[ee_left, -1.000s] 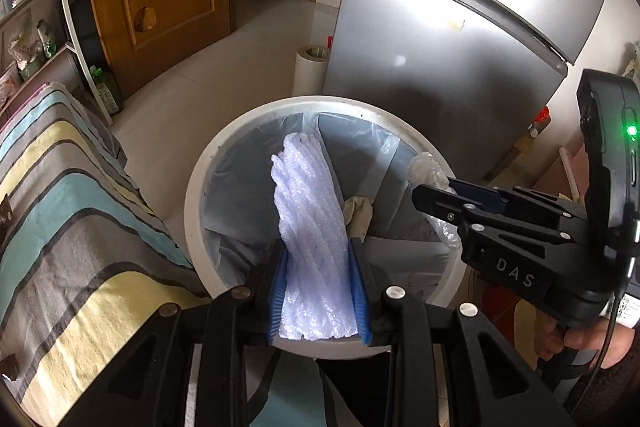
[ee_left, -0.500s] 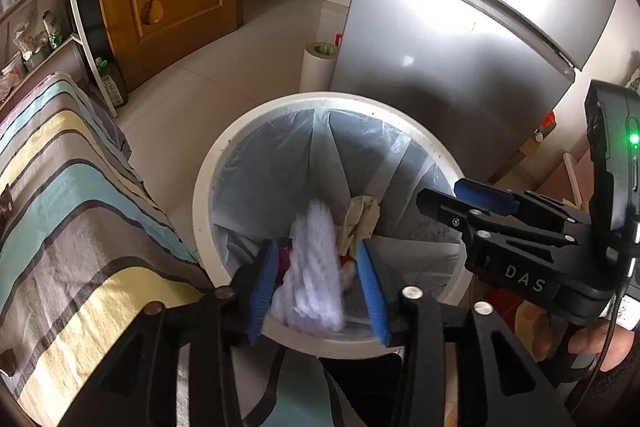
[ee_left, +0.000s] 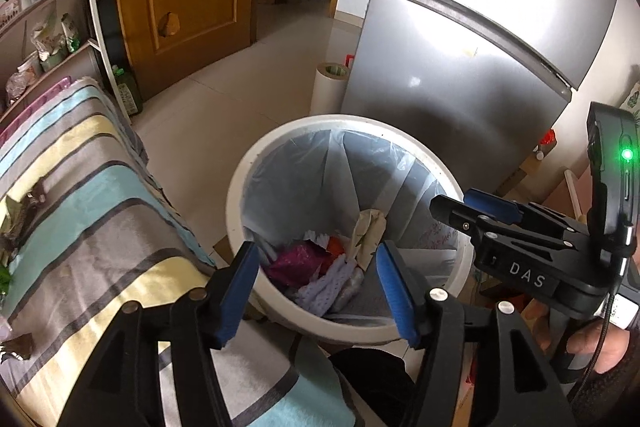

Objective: Collect trash
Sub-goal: 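Open the left tool over the bin while the right tool releases the clear bag, then move both open tools back over the table toward the wrappers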

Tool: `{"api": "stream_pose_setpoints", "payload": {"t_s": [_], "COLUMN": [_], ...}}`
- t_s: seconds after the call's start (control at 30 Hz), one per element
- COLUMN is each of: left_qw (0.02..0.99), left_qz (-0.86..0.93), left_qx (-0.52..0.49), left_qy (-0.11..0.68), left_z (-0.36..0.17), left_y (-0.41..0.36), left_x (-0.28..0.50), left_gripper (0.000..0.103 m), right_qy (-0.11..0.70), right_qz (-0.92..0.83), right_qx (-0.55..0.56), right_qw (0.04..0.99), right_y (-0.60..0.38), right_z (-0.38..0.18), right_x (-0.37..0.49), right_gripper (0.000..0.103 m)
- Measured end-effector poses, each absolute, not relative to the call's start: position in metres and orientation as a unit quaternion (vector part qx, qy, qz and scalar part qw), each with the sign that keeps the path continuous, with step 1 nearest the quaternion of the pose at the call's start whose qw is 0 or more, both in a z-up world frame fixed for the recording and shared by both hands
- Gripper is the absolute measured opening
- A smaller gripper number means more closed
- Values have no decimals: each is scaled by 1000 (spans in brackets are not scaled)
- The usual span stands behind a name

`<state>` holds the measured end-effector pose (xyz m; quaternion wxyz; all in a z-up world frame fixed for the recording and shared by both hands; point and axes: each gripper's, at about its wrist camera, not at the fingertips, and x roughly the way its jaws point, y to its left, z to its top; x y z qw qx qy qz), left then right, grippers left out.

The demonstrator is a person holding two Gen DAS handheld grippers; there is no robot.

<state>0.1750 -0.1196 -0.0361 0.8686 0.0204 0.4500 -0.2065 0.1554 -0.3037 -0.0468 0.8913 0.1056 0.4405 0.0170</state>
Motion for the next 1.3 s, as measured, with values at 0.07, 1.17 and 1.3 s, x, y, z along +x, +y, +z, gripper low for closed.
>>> {"api": "stream_pose_setpoints", "payload": {"t_s": [0.07,1.17,1.3], "left_qw": [873,917,915], "left_qz": [-203,6,59], "left_qx": [20,-79,-98], "left_qy": [444,390,386], "left_z": [-32,-9,-13], "left_y": [-115,109,146], "left_x": [171,65,48], "left_gripper": [64,71,73], "right_qy": [437,370,370], "right_qz": [19,211,249], "right_qx": [106,34,8], "right_qw": [893,904,895], "right_y": [-302,-134,-97], "right_z": [-44,5,6], "right_x": [154,135,136], "right_gripper": [51,51,51]}}
